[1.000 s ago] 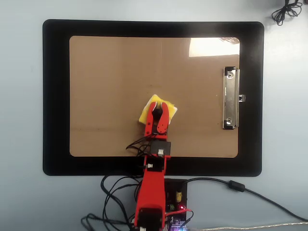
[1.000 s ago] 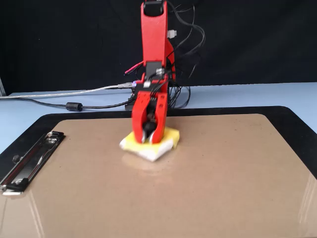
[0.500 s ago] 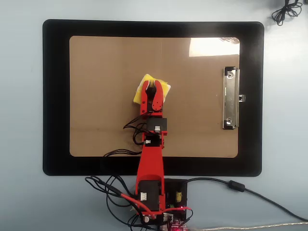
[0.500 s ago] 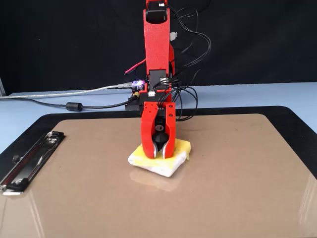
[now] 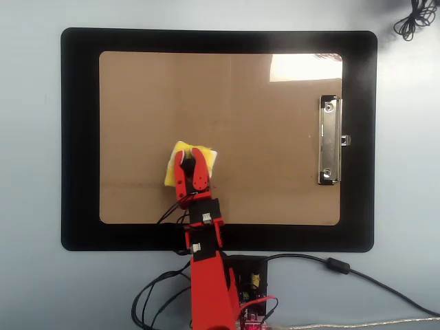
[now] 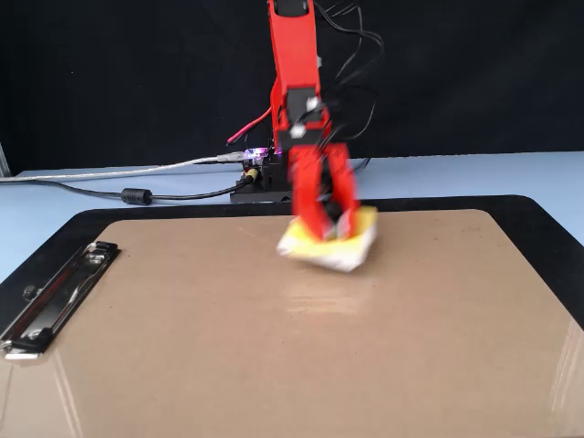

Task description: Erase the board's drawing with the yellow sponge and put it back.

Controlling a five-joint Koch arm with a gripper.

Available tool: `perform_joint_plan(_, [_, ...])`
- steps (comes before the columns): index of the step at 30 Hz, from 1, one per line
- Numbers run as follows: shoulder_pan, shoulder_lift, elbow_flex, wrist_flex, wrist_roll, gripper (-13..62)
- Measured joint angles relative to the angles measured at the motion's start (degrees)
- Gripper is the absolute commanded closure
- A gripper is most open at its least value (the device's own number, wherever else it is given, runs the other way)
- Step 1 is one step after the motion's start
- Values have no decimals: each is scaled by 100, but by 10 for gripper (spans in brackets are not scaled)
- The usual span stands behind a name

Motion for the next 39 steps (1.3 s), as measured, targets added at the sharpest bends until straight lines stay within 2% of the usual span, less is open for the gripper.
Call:
perform_joint_plan(3, [-1037, 483, -501, 958, -686, 573])
perform_joint_plan(7, [-2417, 501, -580, 1160, -1125, 573])
perform_joint_plan(11, [-3006, 431, -729, 1160, -1292, 573])
perform_joint_plan(22, [-3691, -1072, -1477, 1160, -1318, 571])
perform_joint_plan(28, [-3771, -1125, -1477, 1160, -1318, 564])
perform_joint_plan(29, [-3771, -1125, -1477, 1160, -1318, 533])
perform_joint_plan(32, [-3771, -1125, -1477, 1160, -1318, 229])
perform_joint_plan(33, [-3771, -1116, -1485, 1151, -1318, 176])
perform_joint_plan(39, [-3771, -1028, -1485, 1160, -1318, 162])
